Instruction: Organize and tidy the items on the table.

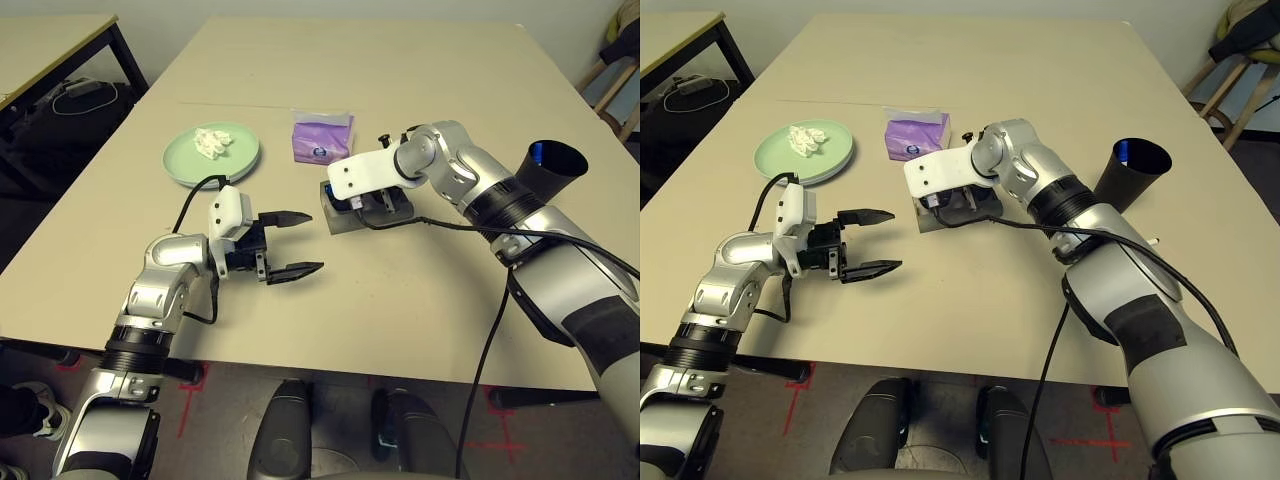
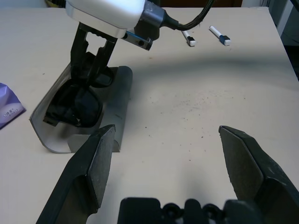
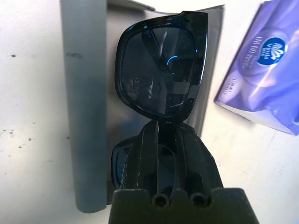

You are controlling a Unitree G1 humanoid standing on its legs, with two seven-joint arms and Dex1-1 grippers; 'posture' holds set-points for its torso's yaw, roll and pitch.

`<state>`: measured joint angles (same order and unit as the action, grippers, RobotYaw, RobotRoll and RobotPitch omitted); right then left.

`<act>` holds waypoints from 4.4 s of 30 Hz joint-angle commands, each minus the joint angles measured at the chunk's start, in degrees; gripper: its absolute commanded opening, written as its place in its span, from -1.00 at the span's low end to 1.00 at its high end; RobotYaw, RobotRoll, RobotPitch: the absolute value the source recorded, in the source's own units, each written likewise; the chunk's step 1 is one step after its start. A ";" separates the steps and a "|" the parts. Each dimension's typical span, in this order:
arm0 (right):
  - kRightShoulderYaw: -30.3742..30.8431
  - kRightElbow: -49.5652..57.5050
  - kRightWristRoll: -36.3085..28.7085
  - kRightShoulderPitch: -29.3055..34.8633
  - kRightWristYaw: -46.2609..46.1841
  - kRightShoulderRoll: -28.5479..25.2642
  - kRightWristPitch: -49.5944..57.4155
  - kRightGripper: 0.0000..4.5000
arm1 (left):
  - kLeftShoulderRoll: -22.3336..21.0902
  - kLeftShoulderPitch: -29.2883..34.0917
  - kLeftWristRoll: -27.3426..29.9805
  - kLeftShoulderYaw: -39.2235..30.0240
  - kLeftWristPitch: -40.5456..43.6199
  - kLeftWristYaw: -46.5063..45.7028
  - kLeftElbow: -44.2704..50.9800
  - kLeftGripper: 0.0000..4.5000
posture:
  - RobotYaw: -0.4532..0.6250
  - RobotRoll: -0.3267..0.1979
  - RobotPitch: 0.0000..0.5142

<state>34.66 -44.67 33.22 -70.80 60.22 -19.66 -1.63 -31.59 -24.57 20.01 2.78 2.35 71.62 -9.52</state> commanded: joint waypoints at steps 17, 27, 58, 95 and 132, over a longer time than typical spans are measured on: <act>-0.69 3.71 -0.21 1.04 4.05 -2.38 0.83 0.67 | 0.30 -0.68 -0.16 -0.17 -1.73 -0.31 -1.46 1.00 | 0.36 0.25 -0.65; -8.92 13.41 -6.74 3.97 6.45 -4.41 13.78 0.98 | 0.04 -1.29 0.61 -0.90 -0.66 -1.14 -2.78 1.00 | 0.27 0.25 -0.68; -42.81 31.94 -49.62 49.51 -11.28 2.63 0.51 0.98 | 3.61 -7.08 -0.09 -3.22 -0.22 -5.42 -12.11 1.00 | 0.18 0.25 -0.69; -41.19 32.56 -52.72 52.59 -10.78 -1.09 1.32 1.00 | 6.80 -17.65 -6.82 -5.72 -10.84 -14.40 -39.12 -0.99 | 0.16 0.25 -0.64; -41.45 35.95 -52.92 55.10 -13.35 -2.40 3.15 1.00 | 11.04 -21.49 -14.81 1.78 -10.51 -6.81 -39.52 -0.99 | 0.09 0.25 -0.59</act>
<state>-6.88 -8.19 -19.49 -15.77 46.54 -21.54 2.00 -19.63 -47.51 5.86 3.11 -8.47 62.28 -50.63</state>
